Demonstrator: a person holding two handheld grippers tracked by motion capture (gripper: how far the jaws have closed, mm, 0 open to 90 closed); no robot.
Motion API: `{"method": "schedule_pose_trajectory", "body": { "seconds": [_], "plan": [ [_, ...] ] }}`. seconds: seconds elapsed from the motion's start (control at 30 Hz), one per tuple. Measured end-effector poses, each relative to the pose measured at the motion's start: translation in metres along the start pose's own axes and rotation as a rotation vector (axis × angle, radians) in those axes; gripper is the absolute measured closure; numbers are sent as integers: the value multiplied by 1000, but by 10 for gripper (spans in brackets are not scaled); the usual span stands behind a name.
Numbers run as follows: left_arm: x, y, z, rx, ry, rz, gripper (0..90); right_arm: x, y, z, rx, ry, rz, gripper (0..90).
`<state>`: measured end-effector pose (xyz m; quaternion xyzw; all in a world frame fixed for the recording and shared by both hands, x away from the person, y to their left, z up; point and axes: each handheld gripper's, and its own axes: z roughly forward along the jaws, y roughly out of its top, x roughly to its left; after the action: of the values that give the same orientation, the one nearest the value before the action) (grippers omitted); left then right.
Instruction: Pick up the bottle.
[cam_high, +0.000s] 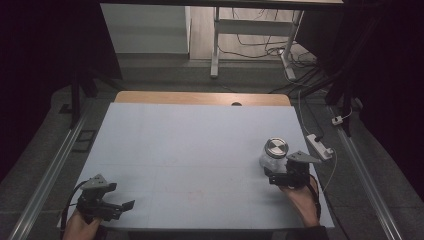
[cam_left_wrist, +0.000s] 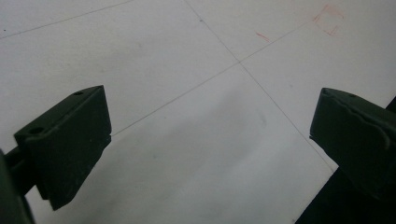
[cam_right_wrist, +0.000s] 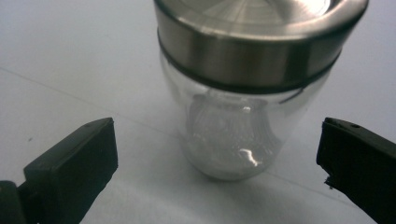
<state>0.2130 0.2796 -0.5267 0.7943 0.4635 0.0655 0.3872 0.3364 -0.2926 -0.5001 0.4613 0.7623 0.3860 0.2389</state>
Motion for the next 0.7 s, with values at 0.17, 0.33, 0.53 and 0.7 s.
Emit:
{"method": "schedule_pose_trajectory", "body": {
  "seconds": [0.17,0.33,0.53,0.7],
  "plan": [
    [0,0,0,1,-2,-2,0,-2,4,11,11,-13,-9,0],
    [1,0,0,4,-3,-2,0,-5,9,21,13,-19,-17,0],
    [1,0,1,6,-6,-3,0,-4,13,32,17,-27,-48,0],
    [1,0,1,7,-10,-2,0,-9,14,35,2,-15,-31,134]
  ]
}}
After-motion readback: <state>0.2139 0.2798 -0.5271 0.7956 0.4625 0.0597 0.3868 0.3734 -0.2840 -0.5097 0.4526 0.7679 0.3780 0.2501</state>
